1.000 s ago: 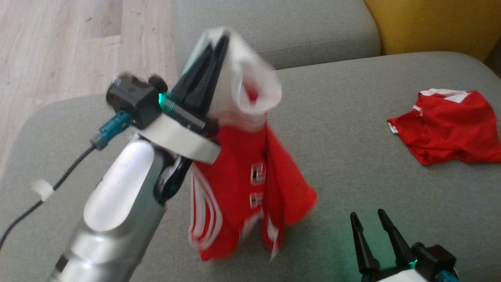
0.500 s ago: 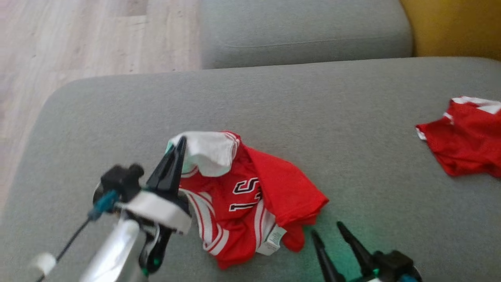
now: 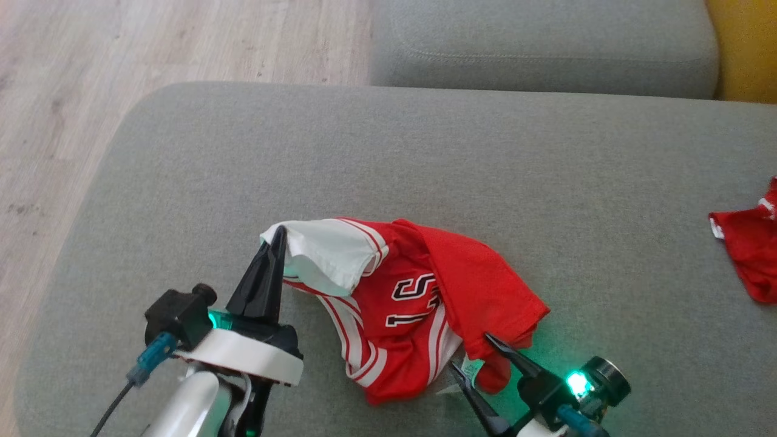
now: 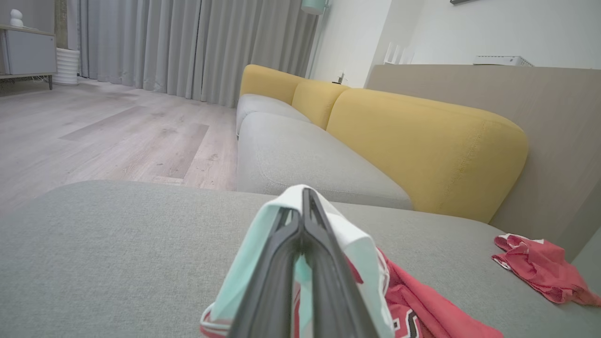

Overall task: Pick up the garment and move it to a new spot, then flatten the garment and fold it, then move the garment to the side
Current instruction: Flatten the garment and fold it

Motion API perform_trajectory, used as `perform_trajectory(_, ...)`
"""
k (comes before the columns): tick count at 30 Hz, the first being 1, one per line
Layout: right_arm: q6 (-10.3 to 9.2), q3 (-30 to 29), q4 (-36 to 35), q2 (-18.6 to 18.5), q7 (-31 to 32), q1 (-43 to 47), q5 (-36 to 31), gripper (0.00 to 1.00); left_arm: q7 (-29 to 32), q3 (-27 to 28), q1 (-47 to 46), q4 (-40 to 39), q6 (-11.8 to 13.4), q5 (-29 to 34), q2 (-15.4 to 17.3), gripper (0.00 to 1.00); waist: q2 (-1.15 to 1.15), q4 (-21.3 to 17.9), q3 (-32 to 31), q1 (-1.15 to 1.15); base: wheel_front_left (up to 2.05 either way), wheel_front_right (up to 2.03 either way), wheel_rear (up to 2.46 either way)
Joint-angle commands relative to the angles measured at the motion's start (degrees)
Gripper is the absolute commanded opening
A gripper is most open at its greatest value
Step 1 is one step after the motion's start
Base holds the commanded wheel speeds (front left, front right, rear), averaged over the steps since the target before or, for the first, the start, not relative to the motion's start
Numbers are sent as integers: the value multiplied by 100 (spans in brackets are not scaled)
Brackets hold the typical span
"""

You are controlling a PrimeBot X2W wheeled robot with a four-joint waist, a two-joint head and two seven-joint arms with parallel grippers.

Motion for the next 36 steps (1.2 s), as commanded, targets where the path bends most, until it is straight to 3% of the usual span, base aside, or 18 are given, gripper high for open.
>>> perform_trajectory(1,37,-21,25,62,-23,-236,-179,100,-13,223,-151,-273,43,12,109,0,0,68,62,0,0,0,0)
perform_trajectory(3,37,-209,143,137,-23,-292,-337,95,6,203,-143,-370,75,30,110,0,0,111,90,0,0,0,0)
perform_trajectory(4,37,-309,167,177,-23,-298,-381,44,11,193,-134,-409,87,37,112,0,0,128,97,0,0,0,0)
perform_trajectory(5,37,-413,174,215,-23,-297,-407,0,14,185,-124,-441,97,42,116,0,0,142,102,0,0,0,0)
perform_trajectory(10,37,-866,-163,369,-23,-210,-79,0,-14,187,-69,-528,148,64,154,0,0,180,91,0,0,0,0)
perform_trajectory(18,37,-2098,-1313,466,-23,-42,1832,0,-146,265,13,-863,168,173,360,0,0,28,-5,0,0,0,0)
perform_trajectory(21,37,-2477,-1534,444,-23,-69,1932,0,-166,323,35,-1072,163,181,457,0,0,-33,-9,0,0,0,0)
perform_trajectory(22,37,-2846,-1671,278,-23,-131,1886,0,-141,373,75,-1332,130,171,593,0,0,-100,5,0,0,0,0)
perform_trajectory(26,37,-3340,-1680,-227,-23,-578,1568,0,37,431,143,-1950,1,80,879,0,0,-196,133,0,0,0,0)
perform_trajectory(29,37,-3498,-1361,-586,-23,-1264,1244,0,239,433,125,-2337,-36,42,1028,0,0,-230,326,0,0,0,0)
perform_trajectory(32,37,-3386,-612,-829,-23,-2081,978,0,354,421,28,-2523,-55,-17,1038,0,0,-221,547,0,0,0,0)
perform_trajectory(33,37,-3355,-252,-862,-23,-2351,943,11,384,391,-19,-2520,-73,-21,1026,0,0,-210,607,0,0,0,0)
perform_trajectory(34,37,-3303,105,-876,-23,-2609,923,76,401,355,-78,-2482,-97,-21,1006,0,0,-195,668,0,0,0,0)
perform_trajectory(35,37,-3182,392,-886,-23,-2840,903,100,400,317,-148,-2420,-124,-36,958,0,0,-178,721,0,0,0,0)
perform_trajectory(36,37,-3050,614,-887,-23,-3015,879,100,385,282,-218,-2337,-143,-67,881,0,0,-165,757,0,0,0,0)
